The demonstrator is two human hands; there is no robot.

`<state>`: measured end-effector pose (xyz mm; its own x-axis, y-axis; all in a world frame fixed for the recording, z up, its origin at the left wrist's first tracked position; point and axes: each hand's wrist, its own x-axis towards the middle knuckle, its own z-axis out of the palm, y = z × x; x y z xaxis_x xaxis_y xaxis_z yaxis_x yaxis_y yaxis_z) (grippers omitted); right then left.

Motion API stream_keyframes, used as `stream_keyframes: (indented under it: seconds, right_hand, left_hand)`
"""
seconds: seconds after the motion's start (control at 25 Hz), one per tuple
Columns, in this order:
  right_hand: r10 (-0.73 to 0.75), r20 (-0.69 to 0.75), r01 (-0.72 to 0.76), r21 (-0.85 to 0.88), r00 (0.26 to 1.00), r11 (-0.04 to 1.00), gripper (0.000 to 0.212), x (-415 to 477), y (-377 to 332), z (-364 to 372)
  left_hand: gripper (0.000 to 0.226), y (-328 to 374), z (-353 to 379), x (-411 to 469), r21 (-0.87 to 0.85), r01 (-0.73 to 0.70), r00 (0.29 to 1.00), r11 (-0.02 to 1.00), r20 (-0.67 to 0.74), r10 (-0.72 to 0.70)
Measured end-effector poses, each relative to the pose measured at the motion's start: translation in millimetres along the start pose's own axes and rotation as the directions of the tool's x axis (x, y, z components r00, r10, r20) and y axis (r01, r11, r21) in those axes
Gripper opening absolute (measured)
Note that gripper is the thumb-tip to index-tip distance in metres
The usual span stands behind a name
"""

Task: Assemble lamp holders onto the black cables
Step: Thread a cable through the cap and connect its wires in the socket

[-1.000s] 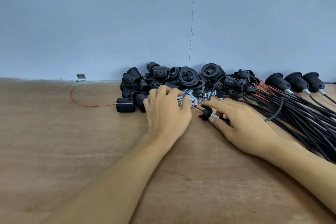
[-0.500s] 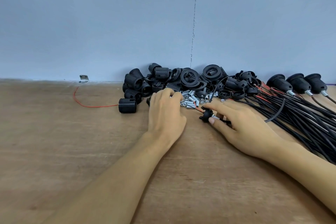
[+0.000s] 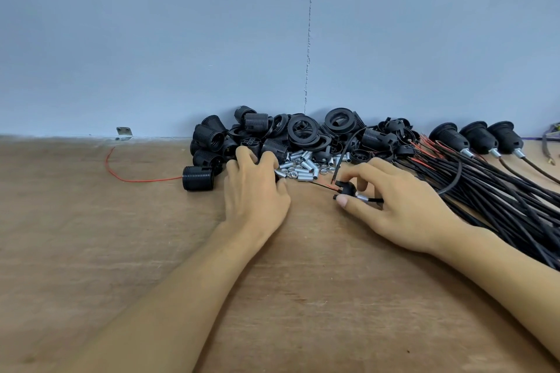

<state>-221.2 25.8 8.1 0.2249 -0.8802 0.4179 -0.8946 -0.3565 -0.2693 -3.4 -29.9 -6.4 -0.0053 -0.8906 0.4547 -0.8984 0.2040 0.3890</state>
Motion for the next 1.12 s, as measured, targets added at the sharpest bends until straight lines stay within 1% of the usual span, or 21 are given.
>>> stream_keyframes:
  seconds: [0.12,0.16,0.24,0.28,0.32,0.4,0.48,0.56,0.68,0.8,0.88,0.96,1.0,1.12]
  right_hand:
    - [0.073,-0.020,-0.075,-0.086,0.997,0.993,0.033,1,4,-2]
    - [0.095,-0.022,-0.096,-0.081,0.995,0.992,0.031,2,5,-1]
    - [0.125,-0.010,-0.125,-0.040,0.992,0.991,0.016,2,6,-2]
    - [0.131,0.009,-0.130,-0.027,0.991,0.991,0.016,2,5,-2]
    - [0.119,0.028,-0.118,-0.036,0.992,0.992,0.024,2,5,-1]
    - [0.085,0.040,-0.082,-0.075,0.996,0.994,0.030,3,4,0]
    - [0.073,0.041,-0.071,-0.065,0.996,0.995,0.029,3,3,1]
    - [0.060,0.038,-0.058,-0.051,0.997,0.997,0.024,3,5,1]
    - [0.042,0.021,-0.042,-0.027,0.999,0.999,0.013,2,6,2]
    - [0.051,-0.061,-0.045,0.089,0.997,0.995,0.009,2,3,4]
    - [0.123,-0.114,-0.097,0.213,0.986,0.972,0.010,3,2,4]
    - [0.193,-0.133,-0.138,0.340,0.972,0.930,0.008,3,0,4]
    - [0.206,-0.136,-0.139,0.391,0.969,0.910,0.008,4,0,3]
    - [0.200,-0.138,-0.116,0.458,0.970,0.881,0.008,4,-4,0]
  left_hand:
    - [0.021,9,-1,-6,-0.197,-0.069,0.997,0.978,0.006,0.071]
    - [0.022,15,-1,-8,-0.259,-0.097,0.995,0.961,0.012,0.103]
    - [0.026,25,0,-14,-0.347,-0.174,0.981,0.921,0.022,0.194]
    - [0.029,28,2,-16,-0.372,-0.211,0.971,0.904,0.027,0.238]
    - [0.030,31,4,-18,-0.387,-0.235,0.962,0.892,0.037,0.270]
    - [0.030,34,7,-20,-0.399,-0.241,0.955,0.885,0.062,0.289]
    - [0.031,34,6,-19,-0.405,-0.214,0.960,0.889,0.081,0.268]
    - [0.035,33,4,-17,-0.416,-0.187,0.964,0.890,0.097,0.248]
    - [0.048,30,3,-16,-0.457,-0.169,0.960,0.873,0.127,0.251]
    - [0.054,27,3,-14,-0.489,-0.150,0.955,0.859,0.152,0.253]
    - [0.052,25,3,-13,-0.536,-0.158,0.953,0.829,0.137,0.270]
    - [0.049,24,4,-12,-0.587,-0.167,0.947,0.792,0.127,0.294]
    - [0.047,24,5,-12,-0.605,-0.165,0.944,0.779,0.132,0.302]
    - [0.047,24,7,-12,-0.632,-0.175,0.933,0.755,0.138,0.332]
